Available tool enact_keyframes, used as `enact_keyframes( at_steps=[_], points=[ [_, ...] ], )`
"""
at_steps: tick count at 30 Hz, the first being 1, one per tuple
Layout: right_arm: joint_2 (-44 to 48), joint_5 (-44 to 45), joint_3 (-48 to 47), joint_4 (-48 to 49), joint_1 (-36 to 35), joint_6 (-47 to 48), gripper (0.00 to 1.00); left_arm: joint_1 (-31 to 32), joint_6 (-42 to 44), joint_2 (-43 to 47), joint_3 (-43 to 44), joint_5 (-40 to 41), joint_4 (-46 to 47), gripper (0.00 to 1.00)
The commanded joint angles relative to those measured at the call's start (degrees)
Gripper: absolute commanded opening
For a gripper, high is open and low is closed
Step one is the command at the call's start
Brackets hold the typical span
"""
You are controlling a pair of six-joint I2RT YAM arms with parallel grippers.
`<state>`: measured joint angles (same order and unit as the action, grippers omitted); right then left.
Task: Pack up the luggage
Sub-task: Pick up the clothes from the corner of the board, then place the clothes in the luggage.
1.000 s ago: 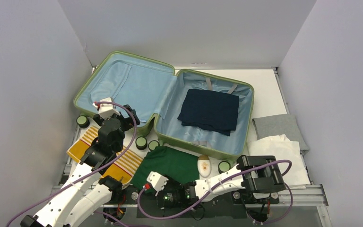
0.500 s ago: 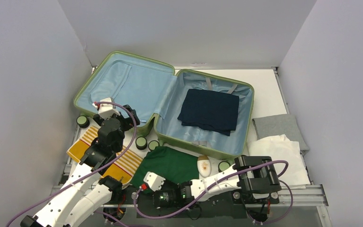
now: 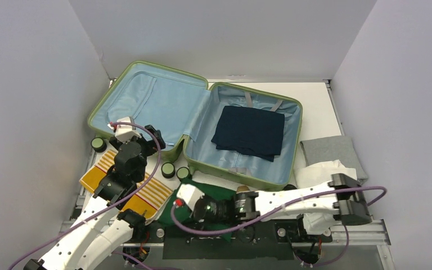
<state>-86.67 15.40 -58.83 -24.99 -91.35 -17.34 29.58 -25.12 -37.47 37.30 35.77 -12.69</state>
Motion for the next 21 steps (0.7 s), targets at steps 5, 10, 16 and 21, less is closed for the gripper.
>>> enact_keyframes(
  at_steps=[5,10,16,21],
  points=[
    [12.06,-8.29,-12.53,-8.02,6.48,4.41,0.00,0.04,-0.25,1.69,0.49,2.10,1.77,0.93],
    [14.74,-10.15,-19.14,-10.57,9.57,5.63,0.00,-0.05,-0.33,3.21,0.42,4.24,1.22,0.92],
    [16.24,-11.92,-26.96,-12.26,17.10,8.25,0.00,-0.23,-1.16,6.85,-0.58,8.37,1.17,0.92],
    [14.17,-8.14,-34.31,-13.89,24.94,10.75,0.00,-0.14,-1.56,9.07,-1.14,10.42,1.00,0.92]
  ],
)
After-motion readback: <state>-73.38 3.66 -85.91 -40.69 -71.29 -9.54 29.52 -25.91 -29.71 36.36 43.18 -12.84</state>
